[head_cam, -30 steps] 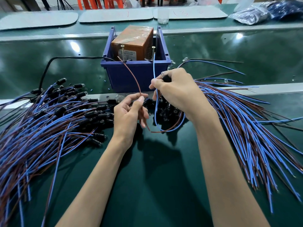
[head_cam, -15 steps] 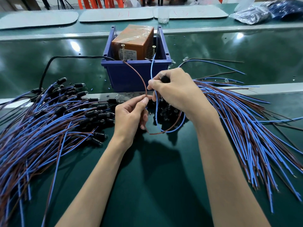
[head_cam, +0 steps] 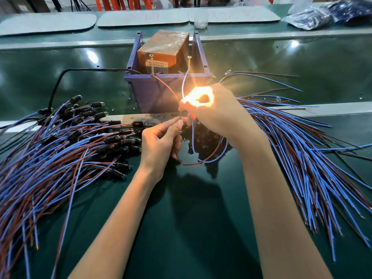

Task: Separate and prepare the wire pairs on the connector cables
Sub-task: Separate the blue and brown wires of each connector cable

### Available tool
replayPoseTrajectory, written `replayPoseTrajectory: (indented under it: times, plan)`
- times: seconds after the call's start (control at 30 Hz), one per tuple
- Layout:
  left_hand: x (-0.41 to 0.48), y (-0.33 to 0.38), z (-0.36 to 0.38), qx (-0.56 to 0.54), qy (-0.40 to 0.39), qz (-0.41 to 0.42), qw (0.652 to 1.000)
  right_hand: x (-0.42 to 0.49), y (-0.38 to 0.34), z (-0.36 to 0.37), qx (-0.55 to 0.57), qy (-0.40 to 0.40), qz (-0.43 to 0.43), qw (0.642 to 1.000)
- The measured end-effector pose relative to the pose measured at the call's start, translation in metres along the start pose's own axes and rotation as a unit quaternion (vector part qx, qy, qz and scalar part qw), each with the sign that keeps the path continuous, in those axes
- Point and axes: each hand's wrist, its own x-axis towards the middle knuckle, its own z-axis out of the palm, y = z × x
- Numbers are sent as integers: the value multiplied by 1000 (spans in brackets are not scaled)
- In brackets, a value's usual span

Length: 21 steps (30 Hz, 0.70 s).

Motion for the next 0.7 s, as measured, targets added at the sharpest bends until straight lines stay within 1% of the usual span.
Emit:
replayPoseTrajectory:
  times: [0.33, 0.4, 0.47, 0.57, 0.63, 0.7]
  plan:
    - [-1, -1, -1, -1, 1, 7, 1000, -1, 1, -3, 5, -20, -2, 1000]
    - [2, -2, -1, -35, -8, -4, 999, -4, -2, -7, -8, -60, -2, 998]
    - [4, -2, -4, -80, -30, -30, 996, -8, -5, -11, -26, -127, -2, 992]
    - [7, -2, -7, -109, -57, -55, 991, -15, -8, -14, -67, -216, 10, 974]
    - [6, -1, -6, -118, -55, -42, 991, -17, -10, -14, -63, -229, 28, 971]
    - [6, -1, -4, -111, -32, -24, 993, -17, -11, -18, -77, -192, 36, 978]
